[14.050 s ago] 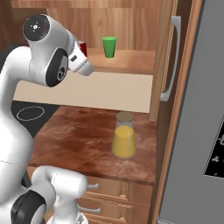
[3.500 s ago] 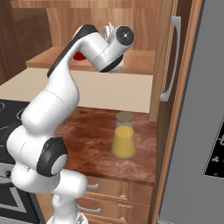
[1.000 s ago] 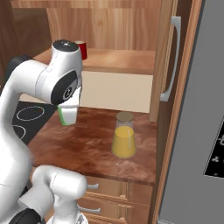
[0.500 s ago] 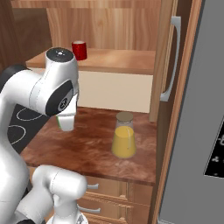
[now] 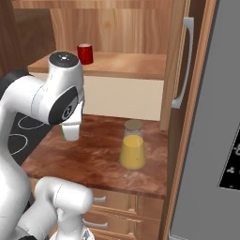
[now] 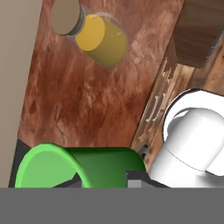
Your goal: There is a tray on the dining counter. Grab the cup, mug, and pitcher and place them on the tray. The pitcher may be placed next to the tray if it cannot fit the tray.
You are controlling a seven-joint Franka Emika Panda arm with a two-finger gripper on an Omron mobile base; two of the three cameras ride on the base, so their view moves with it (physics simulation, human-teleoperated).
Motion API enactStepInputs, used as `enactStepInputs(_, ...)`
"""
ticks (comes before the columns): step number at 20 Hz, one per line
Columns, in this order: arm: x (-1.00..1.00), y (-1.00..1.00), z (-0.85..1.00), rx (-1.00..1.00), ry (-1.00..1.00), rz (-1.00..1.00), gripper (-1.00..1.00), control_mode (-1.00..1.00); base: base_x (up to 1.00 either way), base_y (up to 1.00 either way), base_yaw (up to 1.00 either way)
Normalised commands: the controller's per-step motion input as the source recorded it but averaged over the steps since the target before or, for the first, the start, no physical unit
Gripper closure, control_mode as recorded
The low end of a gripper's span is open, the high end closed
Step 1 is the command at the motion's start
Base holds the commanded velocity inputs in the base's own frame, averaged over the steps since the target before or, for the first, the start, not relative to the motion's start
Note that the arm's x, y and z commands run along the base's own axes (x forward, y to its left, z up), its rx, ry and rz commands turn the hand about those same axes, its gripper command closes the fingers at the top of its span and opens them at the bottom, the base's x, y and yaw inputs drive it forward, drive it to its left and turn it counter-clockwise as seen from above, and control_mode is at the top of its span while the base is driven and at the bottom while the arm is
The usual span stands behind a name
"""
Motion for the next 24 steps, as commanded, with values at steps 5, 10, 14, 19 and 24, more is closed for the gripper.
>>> enactStepInputs(5, 0.00, 0.00, 0.00, 0.00, 0.00, 0.00, 1.00, 1.00, -0.71, 0.00, 0.06)
enactStepInputs(10, 0.00, 0.00, 0.00, 0.00, 0.00, 0.00, 1.00, 1.00, -0.82, 0.02, 0.14)
enactStepInputs(14, 0.00, 0.00, 0.00, 0.00, 0.00, 0.00, 1.00, 1.00, -0.34, 0.29, 0.31)
enactStepInputs(19, 0.00, 0.00, 0.00, 0.00, 0.00, 0.00, 1.00, 1.00, -0.14, 0.27, 0.51)
enactStepInputs(24, 0.00, 0.00, 0.00, 0.00, 0.00, 0.00, 1.00, 1.00, -0.15, 0.14, 0.57)
